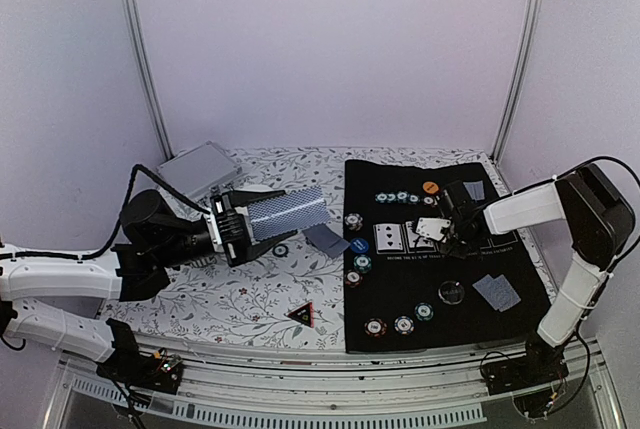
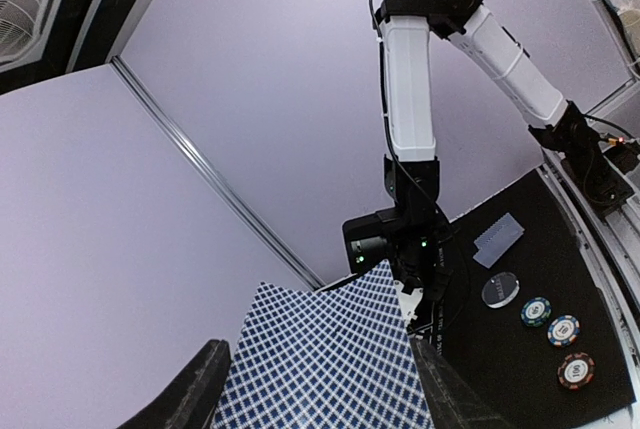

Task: Distribute texas hold em gaming equipment
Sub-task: Flop the poker card in the community card area.

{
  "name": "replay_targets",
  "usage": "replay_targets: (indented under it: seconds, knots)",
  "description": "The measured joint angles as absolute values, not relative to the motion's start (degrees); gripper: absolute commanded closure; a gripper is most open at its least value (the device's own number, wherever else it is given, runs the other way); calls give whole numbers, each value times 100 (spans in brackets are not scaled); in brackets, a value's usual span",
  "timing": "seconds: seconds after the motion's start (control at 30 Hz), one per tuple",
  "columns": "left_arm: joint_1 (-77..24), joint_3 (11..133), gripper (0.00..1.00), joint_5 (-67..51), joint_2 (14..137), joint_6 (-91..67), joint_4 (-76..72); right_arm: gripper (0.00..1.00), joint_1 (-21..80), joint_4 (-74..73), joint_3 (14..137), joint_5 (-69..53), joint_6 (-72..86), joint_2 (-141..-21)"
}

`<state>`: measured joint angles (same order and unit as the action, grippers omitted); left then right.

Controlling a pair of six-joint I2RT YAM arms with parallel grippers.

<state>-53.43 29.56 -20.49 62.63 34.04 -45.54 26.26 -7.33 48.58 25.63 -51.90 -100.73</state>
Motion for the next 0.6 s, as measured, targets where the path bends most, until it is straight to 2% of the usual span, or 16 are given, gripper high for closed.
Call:
replay_targets:
  seconds: [0.27,0.6]
  knots:
    - [-5347,2956,43,-2049,6263,3406,-4554,98,2626,-1044,4856,1918,-5229,-9865]
    - [-5352,2956,43,-2049,6263,3406,-4554,98,2541,-1076,4882,1872,-5323,-9874]
